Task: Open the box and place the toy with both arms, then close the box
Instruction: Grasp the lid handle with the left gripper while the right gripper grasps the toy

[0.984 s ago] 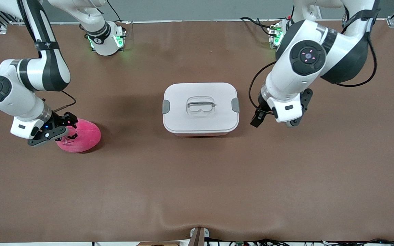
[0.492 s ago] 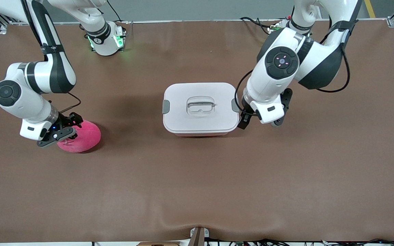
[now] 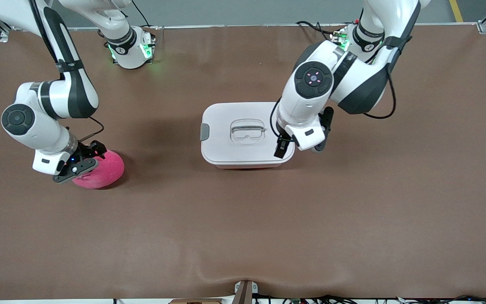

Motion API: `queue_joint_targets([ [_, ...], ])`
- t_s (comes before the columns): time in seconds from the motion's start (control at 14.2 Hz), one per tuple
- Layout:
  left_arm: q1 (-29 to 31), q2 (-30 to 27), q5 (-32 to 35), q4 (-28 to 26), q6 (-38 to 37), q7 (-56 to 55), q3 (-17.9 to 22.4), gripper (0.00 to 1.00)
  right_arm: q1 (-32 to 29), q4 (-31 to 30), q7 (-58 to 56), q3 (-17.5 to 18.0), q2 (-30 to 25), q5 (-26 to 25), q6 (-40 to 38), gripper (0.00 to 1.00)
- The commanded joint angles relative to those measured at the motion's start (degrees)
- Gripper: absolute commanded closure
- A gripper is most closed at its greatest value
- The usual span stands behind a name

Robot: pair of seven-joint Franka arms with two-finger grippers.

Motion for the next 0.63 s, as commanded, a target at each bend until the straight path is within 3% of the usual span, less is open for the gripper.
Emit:
queue_joint_targets([
  [0.0,-2.2,1.6,0.3,1.4,1.8,-5.4,0.3,0.0,0.4,-0.6,-0.2,-0.2,0.0,-1.2,0.8,0.0],
  [0.28,-4.5,2.9,1.0,1.4,3.6,-12.1,0.3,0.0,0.1,-0.7,-0.2,-0.3,0.0,-1.9,0.7,0.11],
  [0.49,-7.0,4.9,2.7,1.5,6.3,-16.8,0.5,0.0,-0.1,-1.0,-0.2,-0.3,0.0,-2.5,0.7,0.28],
  [0.56,-7.4,5.3,2.8,1.5,7.3,-19.7,0.7,0.0,-0.2,-1.0,-0.2,-0.3,0.0,-2.8,0.7,0.29],
])
